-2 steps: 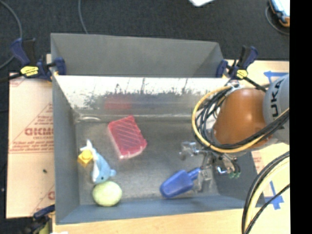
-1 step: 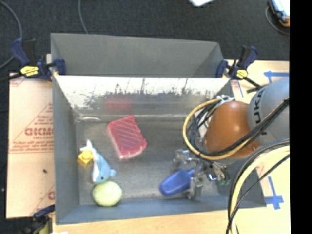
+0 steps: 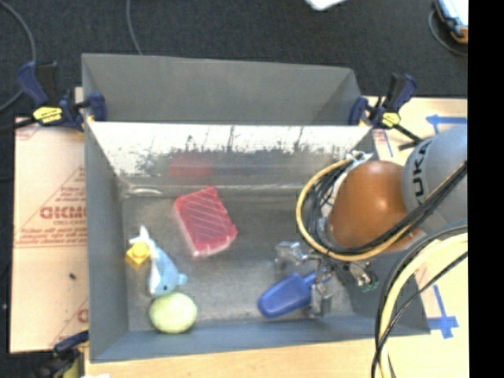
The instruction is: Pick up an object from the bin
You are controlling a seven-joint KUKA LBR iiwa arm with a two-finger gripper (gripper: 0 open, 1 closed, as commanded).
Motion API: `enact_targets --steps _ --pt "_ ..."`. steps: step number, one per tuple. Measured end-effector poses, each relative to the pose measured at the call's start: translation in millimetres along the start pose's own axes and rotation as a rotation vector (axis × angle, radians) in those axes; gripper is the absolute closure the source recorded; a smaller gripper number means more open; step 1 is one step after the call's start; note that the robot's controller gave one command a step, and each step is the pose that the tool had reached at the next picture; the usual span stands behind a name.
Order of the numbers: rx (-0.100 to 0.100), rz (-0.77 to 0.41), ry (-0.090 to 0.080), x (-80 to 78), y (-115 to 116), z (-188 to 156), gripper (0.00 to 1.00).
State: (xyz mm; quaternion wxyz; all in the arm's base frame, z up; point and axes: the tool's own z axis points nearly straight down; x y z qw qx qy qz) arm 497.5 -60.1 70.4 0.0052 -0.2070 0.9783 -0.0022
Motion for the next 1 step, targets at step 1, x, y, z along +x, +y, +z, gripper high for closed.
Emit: enact_targets --steps 1 --pt "-0.003 0.223 0.002 4.5 1.5 -0.8 1.00"
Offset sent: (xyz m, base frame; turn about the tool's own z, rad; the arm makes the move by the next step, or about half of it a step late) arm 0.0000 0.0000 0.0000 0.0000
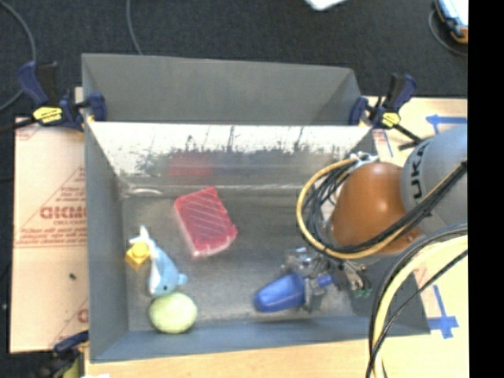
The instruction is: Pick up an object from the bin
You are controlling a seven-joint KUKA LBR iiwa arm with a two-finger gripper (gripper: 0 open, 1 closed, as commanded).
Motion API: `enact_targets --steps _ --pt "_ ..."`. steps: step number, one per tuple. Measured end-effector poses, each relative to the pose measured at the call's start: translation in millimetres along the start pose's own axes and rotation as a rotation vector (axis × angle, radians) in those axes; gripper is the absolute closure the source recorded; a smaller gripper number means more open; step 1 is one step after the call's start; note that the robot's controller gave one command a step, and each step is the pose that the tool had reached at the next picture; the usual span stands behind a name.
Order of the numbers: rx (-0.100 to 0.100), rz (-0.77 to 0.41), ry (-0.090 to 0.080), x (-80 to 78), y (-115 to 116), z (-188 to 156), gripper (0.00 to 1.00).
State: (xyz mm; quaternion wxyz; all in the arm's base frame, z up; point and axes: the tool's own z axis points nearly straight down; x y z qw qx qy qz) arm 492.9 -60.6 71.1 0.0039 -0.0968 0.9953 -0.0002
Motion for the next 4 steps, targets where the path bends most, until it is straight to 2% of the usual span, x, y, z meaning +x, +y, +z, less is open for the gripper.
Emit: enact_targets --steps 2,3,4 --pt "-0.001 -0.001 0.002 0.8 0.3 -2.6 1.00" --pt "-0.003 0.000 0.013 3.8 0.6 -21.5 1.00" --pt "0.000 0.001 0.007 2.1 -0.3 -44.5 1.00"
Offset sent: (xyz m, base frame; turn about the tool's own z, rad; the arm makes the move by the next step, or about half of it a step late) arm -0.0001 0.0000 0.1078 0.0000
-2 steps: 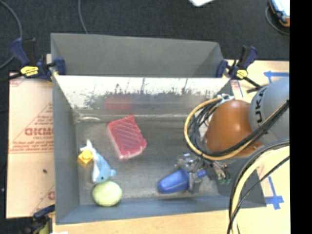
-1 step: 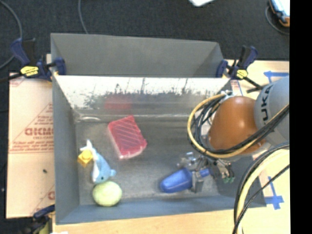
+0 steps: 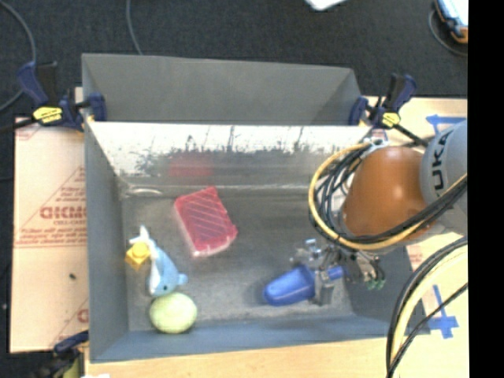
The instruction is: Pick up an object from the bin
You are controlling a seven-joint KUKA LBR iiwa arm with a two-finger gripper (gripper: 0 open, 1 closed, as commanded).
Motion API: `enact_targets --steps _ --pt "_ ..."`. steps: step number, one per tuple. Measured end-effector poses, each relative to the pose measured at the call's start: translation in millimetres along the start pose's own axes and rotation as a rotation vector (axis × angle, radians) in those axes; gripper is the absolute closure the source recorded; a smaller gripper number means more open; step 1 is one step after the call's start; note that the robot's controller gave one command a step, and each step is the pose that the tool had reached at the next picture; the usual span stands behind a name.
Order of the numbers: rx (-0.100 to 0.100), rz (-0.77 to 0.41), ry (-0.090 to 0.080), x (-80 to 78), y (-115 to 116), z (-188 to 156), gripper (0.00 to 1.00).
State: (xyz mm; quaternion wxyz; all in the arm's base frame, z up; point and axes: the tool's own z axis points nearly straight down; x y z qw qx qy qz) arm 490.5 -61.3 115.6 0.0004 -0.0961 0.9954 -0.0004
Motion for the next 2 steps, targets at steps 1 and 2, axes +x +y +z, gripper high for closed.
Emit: enact_targets --steps 1,2 --pt "0.001 0.000 -0.005 -1.1 -0.5 -17.2 1.00" --pt "0.002 0.001 -0.006 -1.6 -0.8 -23.1 1.00"
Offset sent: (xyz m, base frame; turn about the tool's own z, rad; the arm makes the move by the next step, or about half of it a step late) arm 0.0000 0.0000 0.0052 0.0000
